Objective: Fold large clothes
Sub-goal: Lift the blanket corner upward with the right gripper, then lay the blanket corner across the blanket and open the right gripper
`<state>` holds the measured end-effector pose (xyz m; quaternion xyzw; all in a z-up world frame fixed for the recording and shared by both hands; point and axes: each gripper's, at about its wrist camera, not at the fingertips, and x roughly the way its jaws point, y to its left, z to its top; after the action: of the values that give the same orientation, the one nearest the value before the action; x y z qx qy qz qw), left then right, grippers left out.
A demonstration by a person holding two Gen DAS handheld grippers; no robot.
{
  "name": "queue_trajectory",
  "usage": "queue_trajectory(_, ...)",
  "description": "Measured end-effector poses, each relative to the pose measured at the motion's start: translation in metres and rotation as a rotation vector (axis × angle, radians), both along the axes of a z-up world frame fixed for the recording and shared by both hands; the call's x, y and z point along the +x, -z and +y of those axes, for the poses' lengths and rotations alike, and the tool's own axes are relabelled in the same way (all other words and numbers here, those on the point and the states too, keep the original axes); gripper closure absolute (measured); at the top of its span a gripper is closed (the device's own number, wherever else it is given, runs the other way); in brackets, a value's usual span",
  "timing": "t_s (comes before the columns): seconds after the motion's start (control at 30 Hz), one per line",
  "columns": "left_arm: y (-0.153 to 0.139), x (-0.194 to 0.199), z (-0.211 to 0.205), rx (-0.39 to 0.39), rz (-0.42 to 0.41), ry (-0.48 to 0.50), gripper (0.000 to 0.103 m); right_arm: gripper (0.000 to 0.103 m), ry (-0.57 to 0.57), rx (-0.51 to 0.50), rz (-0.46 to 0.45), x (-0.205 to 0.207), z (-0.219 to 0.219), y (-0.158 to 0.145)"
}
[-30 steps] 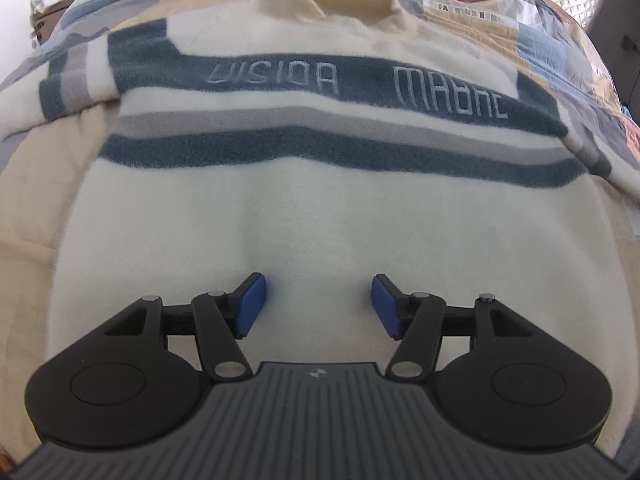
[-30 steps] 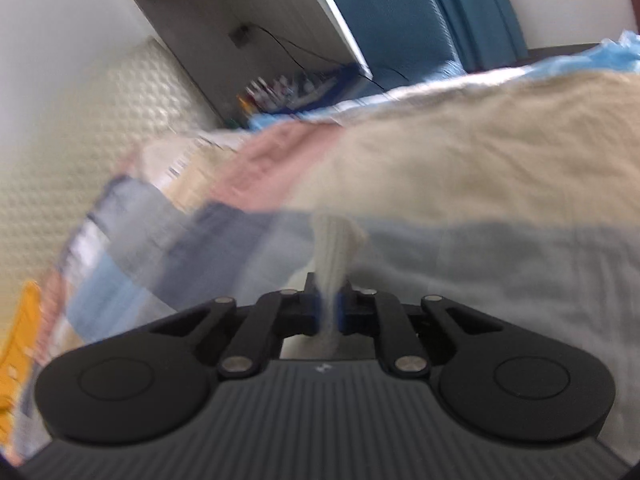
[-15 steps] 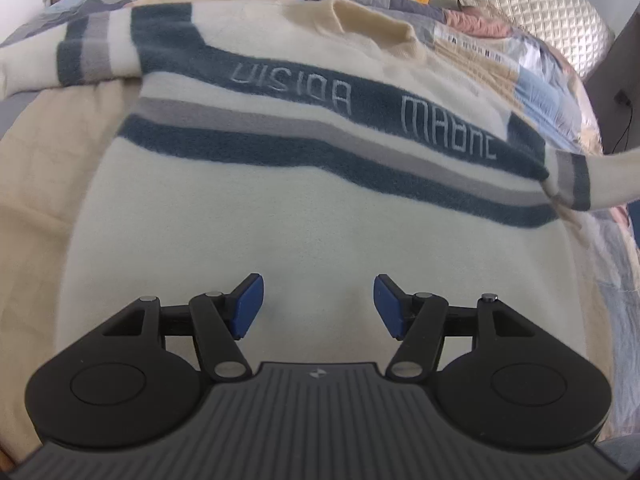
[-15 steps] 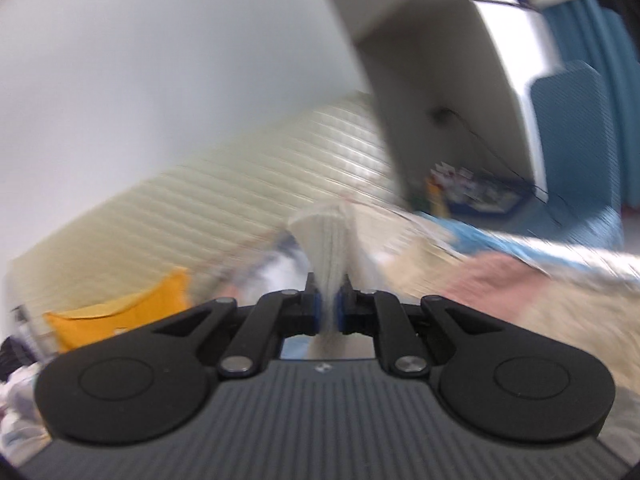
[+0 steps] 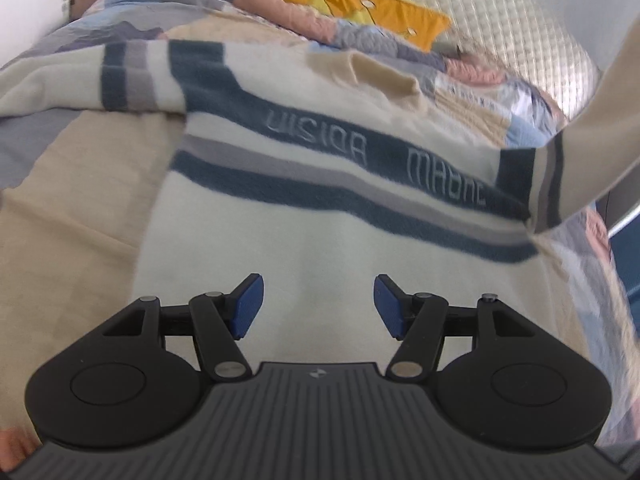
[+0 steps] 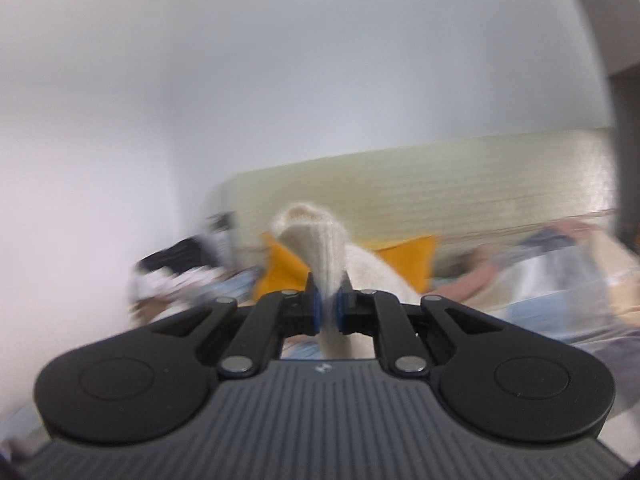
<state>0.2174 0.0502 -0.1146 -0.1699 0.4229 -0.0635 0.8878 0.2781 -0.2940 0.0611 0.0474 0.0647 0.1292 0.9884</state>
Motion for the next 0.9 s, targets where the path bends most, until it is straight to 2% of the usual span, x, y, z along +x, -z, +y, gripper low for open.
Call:
queue_trajectory(0.17, -0.007, -0.006, 0.034, -0.044, -0.026, -0.092, 0.036, 0.092, -0.212, -0.123, 0.046, -0.031, 0.088, 0.035)
queue_trajectory(0.23, -0.010, -0.008, 0.050, -0.098, -0.028, -0.118, 0.036, 0.092, -0.275, -0.119, 0.084, -0.041, 0.110, 0.053)
queue_trajectory(0.3, -0.014, -0.010, 0.065, -0.136, -0.040, -0.155, 0.036, 0.092, -0.315, -0.100, 0.140, -0.047, 0.126, 0.074)
queue_trajectory(0.37, -0.019, -0.011, 0.076, -0.141, -0.058, -0.186, 0.036, 0.092, -0.348, -0.084, 0.193, -0.050, 0.136, 0.099)
queue_trajectory(0.47, -0.022, -0.012, 0.089, -0.141, -0.071, -0.218, 0.036, 0.092, -0.370, -0.129, 0.271, -0.052, 0.156, 0.138)
queue_trajectory(0.57, -0.023, -0.014, 0.092, -0.147, -0.070, -0.218, 0.036, 0.092, -0.374, -0.156, 0.358, -0.052, 0.165, 0.176)
queue_trajectory(0.67, -0.025, -0.014, 0.088, -0.140, -0.071, -0.191, 0.036, 0.091, -0.385, -0.108, 0.425, -0.049, 0.163, 0.200)
queue_trajectory(0.83, -0.025, -0.013, 0.068, -0.121, -0.079, -0.140, 0.036, 0.090, -0.392, -0.016, 0.525, -0.049, 0.156, 0.219)
queue_trajectory(0.87, -0.025, -0.012, 0.062, -0.111, -0.079, -0.133, 0.036, 0.088, -0.395, -0.004, 0.545, -0.050, 0.156, 0.220)
queue_trajectory(0.9, -0.025, -0.012, 0.059, -0.101, -0.080, -0.125, 0.036, 0.082, -0.399, -0.005, 0.559, -0.051, 0.156, 0.218)
